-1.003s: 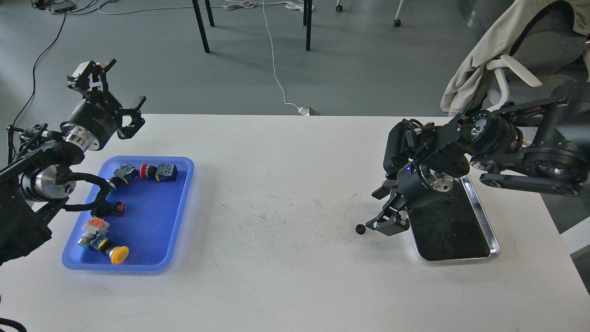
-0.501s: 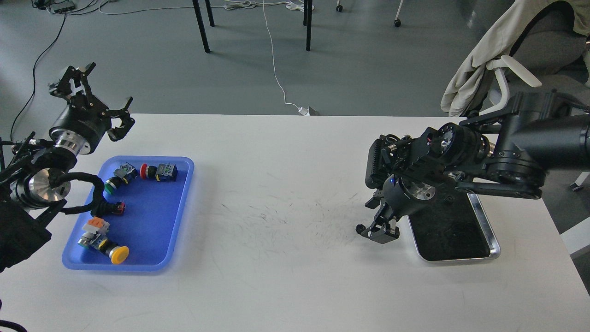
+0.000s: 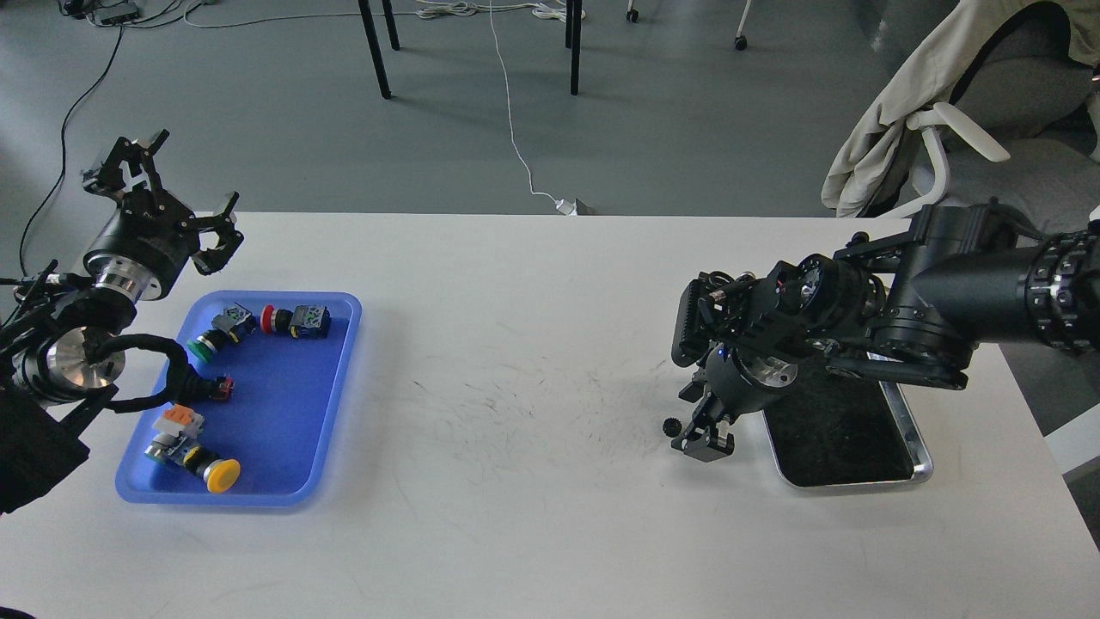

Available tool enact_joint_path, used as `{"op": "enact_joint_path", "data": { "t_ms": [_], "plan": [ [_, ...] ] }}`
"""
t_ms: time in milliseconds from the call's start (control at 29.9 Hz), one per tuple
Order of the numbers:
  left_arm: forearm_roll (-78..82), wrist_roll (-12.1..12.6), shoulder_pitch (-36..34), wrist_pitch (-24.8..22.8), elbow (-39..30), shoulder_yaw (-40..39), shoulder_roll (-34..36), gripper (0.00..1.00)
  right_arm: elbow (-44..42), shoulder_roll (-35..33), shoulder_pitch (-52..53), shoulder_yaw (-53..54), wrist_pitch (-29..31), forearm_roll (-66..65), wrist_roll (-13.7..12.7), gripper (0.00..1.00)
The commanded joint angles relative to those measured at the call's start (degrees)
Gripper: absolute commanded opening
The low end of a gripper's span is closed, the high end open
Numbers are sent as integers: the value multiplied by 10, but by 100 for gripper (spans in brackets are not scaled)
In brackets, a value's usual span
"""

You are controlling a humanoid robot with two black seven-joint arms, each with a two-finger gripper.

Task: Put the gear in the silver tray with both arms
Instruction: 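Grasp the black gear with the right gripper, then move the gear into the silver tray and open the right gripper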

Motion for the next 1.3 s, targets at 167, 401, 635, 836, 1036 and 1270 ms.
{"op": "enact_joint_path", "data": {
  "t_ms": [167,401,635,836,1036,1270],
  "plan": [
    [1,0,0,0,0,1,1,99,-3,22,1,0,2,-1,0,45],
    [1,-1,0,0,0,1,1,99,-1,24,-1,-1,3,-3,0,39],
    [1,-1,1,2,2,1,0,99,-2,24,1,-2,5,-3,0,32],
    [2,-3,1,3,3,1,-2,99,-3,24,1,-4,6,-4,0,20],
    [2,-3,1,3,4,1,-2,99,-1,24,3,-6,6,-5,0,1],
    [2,-3,1,5,4,2,-2,99,1,14,21,-9,7,-7,0,1]
  ]
}}
